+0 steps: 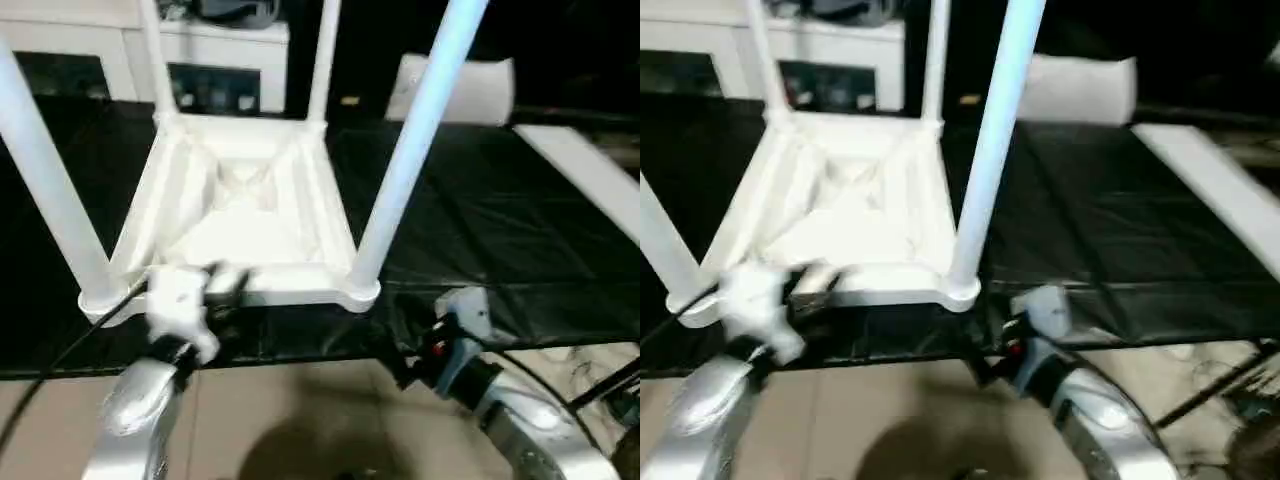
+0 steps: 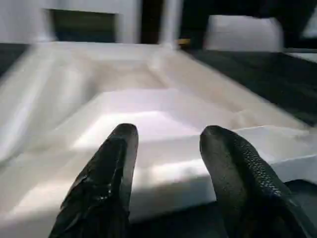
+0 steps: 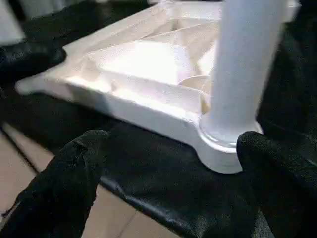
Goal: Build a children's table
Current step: Rotate leg to tighten
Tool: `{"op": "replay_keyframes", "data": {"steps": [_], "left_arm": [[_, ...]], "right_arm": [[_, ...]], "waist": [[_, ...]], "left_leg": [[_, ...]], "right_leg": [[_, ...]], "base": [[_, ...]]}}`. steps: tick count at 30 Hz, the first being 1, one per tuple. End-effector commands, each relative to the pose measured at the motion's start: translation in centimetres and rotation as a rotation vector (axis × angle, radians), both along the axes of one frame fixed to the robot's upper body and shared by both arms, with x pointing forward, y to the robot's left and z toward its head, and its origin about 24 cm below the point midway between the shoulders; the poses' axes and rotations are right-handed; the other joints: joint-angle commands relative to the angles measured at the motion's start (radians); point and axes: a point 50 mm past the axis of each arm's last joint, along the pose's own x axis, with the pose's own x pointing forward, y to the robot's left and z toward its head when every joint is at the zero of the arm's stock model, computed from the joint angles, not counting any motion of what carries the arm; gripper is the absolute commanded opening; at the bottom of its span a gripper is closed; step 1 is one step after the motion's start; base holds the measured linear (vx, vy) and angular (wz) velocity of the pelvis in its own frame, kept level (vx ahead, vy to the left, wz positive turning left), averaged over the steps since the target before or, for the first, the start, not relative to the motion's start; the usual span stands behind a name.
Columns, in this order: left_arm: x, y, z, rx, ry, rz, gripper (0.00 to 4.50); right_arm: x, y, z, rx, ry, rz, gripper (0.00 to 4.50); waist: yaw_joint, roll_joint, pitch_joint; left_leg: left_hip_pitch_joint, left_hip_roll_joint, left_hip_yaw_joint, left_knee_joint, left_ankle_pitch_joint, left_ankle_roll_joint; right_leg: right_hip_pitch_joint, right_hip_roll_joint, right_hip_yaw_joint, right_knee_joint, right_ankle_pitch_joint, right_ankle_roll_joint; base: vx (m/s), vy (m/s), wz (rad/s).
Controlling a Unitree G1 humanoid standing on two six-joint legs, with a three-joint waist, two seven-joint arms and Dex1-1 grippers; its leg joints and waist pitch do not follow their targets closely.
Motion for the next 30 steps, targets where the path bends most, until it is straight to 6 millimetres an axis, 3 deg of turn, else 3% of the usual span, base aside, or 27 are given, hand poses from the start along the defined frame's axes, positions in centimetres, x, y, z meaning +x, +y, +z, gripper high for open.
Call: {"op": "replay_keyframes", "data": {"steps": [1, 2, 3, 4, 6, 7, 9, 10, 14, 16, 18, 19, 21, 23, 25, 27, 30], "left_arm": [[-0.5, -0.1, 0.0, 0.020, 0.016, 0.037, 2.69], [-1.0, 0.2, 0.0, 0.033, 0.022, 0.061, 2.75], [-1.6, 0.2, 0.0, 0.023, 0.026, 0.060, 2.87], [-2.0, 0.2, -0.1, 0.033, 0.036, 0.066, 2.97], [-2.9, 0.4, -0.1, 0.032, 0.041, 0.108, 3.04], [-3.1, 0.5, -0.1, 0.032, 0.044, 0.121, 3.11], [-3.8, 1.0, 0.0, 0.038, 0.048, 0.194, 3.30], [-3.9, 1.1, 0.1, 0.040, 0.043, 0.219, 3.41], [-4.4, 2.6, -0.1, 0.089, 0.044, 0.378, 3.53], [-4.4, 3.5, -0.3, 0.126, 0.035, 0.441, 3.53], [-4.1, 4.2, -0.3, 0.136, 0.021, 0.470, 3.79], [-3.9, 4.5, -0.3, 0.138, 0.013, 0.485, 3.79], [-2.7, 5.4, 0.0, 0.158, -0.013, 0.483, 3.87], [-1.5, 6.2, 0.5, 0.182, -0.035, 0.482, 4.14], [-0.4, 6.9, 1.0, 0.200, -0.054, 0.483, 4.25], [0.2, 7.1, 1.3, 0.196, -0.069, 0.478, 4.34], [1.5, 6.9, 1.6, 0.168, -0.077, 0.411, 4.43]], "right_arm": [[0.2, -0.1, -0.2, 0.000, -0.012, 0.027, 4.50], [0.3, 0.1, -0.2, 0.012, -0.016, 0.047, 4.50], [0.5, 0.1, -0.1, 0.015, -0.025, 0.062, 4.50], [0.7, 0.2, 0.0, 0.014, -0.031, 0.066, 4.50], [1.1, 0.4, 0.0, 0.026, -0.031, 0.070, 4.50], [1.2, 0.4, 0.0, 0.026, -0.032, 0.074, 4.50], [1.3, 0.7, -0.1, 0.026, -0.036, 0.095, 4.50], [1.4, 0.8, -0.1, 0.030, -0.036, 0.103, 4.50], [1.9, 1.2, -0.2, 0.043, -0.042, 0.117, 4.50], [2.1, 1.4, -0.1, 0.044, -0.048, 0.129, 4.50], [2.2, 1.6, 0.0, 0.046, -0.055, 0.149, 4.50], [2.3, 1.8, 0.0, 0.047, -0.059, 0.160, 4.50], [2.7, 2.1, 0.2, 0.049, -0.072, 0.176, 4.50], [3.1, 2.2, 0.4, 0.044, -0.086, 0.165, 4.50], [3.8, 2.0, 0.4, 0.034, -0.101, 0.125, 4.50], [4.2, 1.7, 0.4, 0.023, -0.112, 0.089, 4.50], [5.4, 0.2, 0.2, -0.026, -0.123, -0.048, 4.50]], "waist": [[0.026, 0.005, -0.028], [0.034, -0.006, -0.036], [0.039, -0.007, -0.034], [0.045, -0.002, -0.036], [0.047, -0.015, -0.029], [0.051, 0.001, -0.027], [0.050, -0.008, -0.027], [0.051, -0.004, -0.029], [0.049, -0.011, -0.027], [0.044, -0.011, -0.027], [0.045, -0.010, -0.034], [0.047, -0.010, -0.042], [0.047, -0.012, -0.042], [0.051, 0.001, -0.050], [0.048, -0.004, -0.052], [0.048, -0.003, -0.053], [0.051, 0.000, -0.051]], "left_leg": [[-0.014, 0.007, -0.032, -0.078, -0.348, -0.037], [-0.007, 0.010, -0.031, -0.060, -0.245, -0.027], [-0.021, 0.020, -0.034, -0.084, -0.148, -0.015], [-0.023, 0.026, -0.030, -0.102, -0.153, -0.020], [-0.020, 0.028, -0.025, -0.114, -0.218, -0.023], [-0.018, 0.033, -0.028, -0.119, -0.253, -0.028], [-0.016, 0.038, -0.029, -0.123, -0.286, -0.035], [-0.012, 0.042, -0.031, -0.125, -0.300, -0.039], [-0.009, 0.044, -0.032, -0.133, -0.309, -0.041], [-0.009, 0.047, -0.037, -0.140, -0.331, -0.053], [-0.010, 0.046, -0.039, -0.140, -0.310, -0.056], [-0.006, 0.047, -0.037, -0.135, -0.268, -0.049], [-0.008, 0.046, -0.036, -0.136, -0.219, -0.042], [0.000, 0.044, -0.033, -0.133, -0.185, -0.045], [-0.005, 0.044, -0.032, -0.132, -0.154, -0.046], [-0.001, 0.042, -0.029, -0.130, -0.143, -0.048], [0.004, 0.041, -0.023, -0.131, -0.163, -0.063]], "right_leg": [[-0.016, -0.120, 0.075, -0.156, -0.715, 0.032], [-0.026, -0.129, 0.086, -0.170, -0.792, 0.049], [-0.017, -0.115, 0.081, -0.160, -0.736, 0.026], [-0.017, -0.090, 0.065, -0.145, -0.627, -0.001], [-0.022, -0.070, 0.052, -0.145, -0.582, -0.023], [-0.022, -0.070, 0.048, -0.141, -0.560, -0.038], [-0.021, -0.066, 0.043, -0.139, -0.528, -0.043], [-0.021, -0.065, 0.044, -0.136, -0.486, -0.049], [-0.016, -0.061, 0.042, -0.132, -0.401, -0.058], [-0.007, -0.062, 0.037, -0.132, -0.371, -0.056], [-0.001, -0.060, 0.038, -0.127, -0.310, -0.059], [0.001, -0.059, 0.039, -0.120, -0.223, -0.071], [0.004, -0.056, 0.039, -0.112, -0.139, -0.084], [0.004, -0.053, 0.037, -0.099, -0.015, -0.110], [0.012, -0.055, 0.037, -0.093, 0.042, -0.122], [0.008, -0.055, 0.036, -0.091, 0.059, -0.130], [0.007, -0.059, 0.039, -0.093, 0.012, -0.144]], "base": [[-0.026, -0.098, -0.13], [-0.026, -0.098, -0.13], [-0.042, -0.088, 0.01], [-0.028, -0.070, 0.00], [-0.014, -0.035, 0.00], [0.000, 0.000, 0.00], [0.000, 0.000, 0.00], [0.000, 0.000, 0.00], [0.000, 0.000, 0.00], [0.000, 0.000, 0.00], [0.000, 0.000, 0.00], [0.055, 0.025, -0.02], [0.027, 0.013, -0.01], [0.000, 0.000, 0.00], [0.000, 0.000, 0.00], [0.000, 0.000, 0.00], [0.000, 0.000, 0.00]]}}
